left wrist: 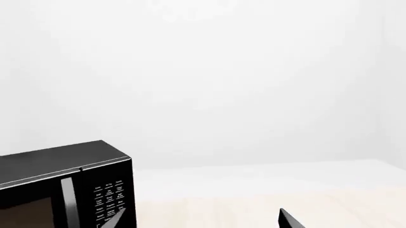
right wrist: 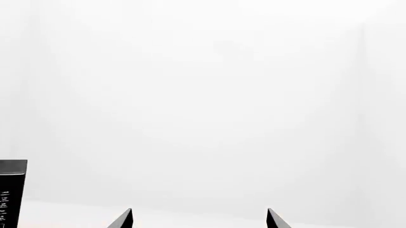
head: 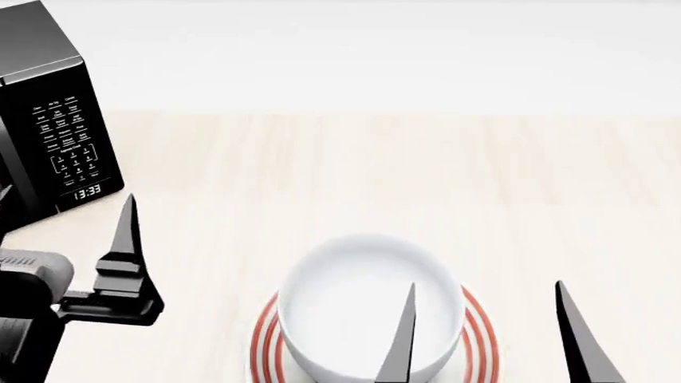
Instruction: Pick up the white bowl and put it on the plate.
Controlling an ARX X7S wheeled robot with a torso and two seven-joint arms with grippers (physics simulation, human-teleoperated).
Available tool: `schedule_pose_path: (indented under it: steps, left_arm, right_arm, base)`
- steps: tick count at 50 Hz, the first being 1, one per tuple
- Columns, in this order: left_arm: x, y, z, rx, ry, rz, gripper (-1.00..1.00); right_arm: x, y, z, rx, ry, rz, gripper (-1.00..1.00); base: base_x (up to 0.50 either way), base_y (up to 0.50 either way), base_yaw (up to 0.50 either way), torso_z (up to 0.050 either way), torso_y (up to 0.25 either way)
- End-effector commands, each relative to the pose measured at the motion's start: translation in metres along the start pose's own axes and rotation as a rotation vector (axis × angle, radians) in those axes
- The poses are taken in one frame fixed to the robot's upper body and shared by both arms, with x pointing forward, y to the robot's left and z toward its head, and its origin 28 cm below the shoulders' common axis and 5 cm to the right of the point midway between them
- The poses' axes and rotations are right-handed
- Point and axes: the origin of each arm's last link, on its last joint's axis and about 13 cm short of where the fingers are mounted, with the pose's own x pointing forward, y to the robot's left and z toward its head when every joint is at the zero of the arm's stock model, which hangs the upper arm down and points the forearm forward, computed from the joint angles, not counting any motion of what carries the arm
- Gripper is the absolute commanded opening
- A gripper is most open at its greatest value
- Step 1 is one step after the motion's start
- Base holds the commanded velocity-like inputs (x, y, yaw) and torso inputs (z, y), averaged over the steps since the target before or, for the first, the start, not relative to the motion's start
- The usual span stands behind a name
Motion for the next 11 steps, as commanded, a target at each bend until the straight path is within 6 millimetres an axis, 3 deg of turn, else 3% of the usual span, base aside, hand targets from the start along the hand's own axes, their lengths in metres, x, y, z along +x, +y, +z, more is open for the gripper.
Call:
schedule_pose_path:
  steps: [1, 11]
  left_arm:
    - [-0.035, 0.001, 0.017, 0.048, -0.132, 0.021, 1.0]
    - [-0.057, -0.001, 0.03, 0.061, -0.223, 0.025, 1.0]
  right_arm:
    - [-0.003, 0.001, 0.02, 0.005, -0.063, 0.016, 1.0]
    - [-0.007, 0.002, 0.037, 0.005, -0.142, 0.04, 1.0]
  base:
    - [0.0, 0.0, 0.0, 0.0, 0.0]
    - [0.0, 0.0, 0.0, 0.0, 0.0]
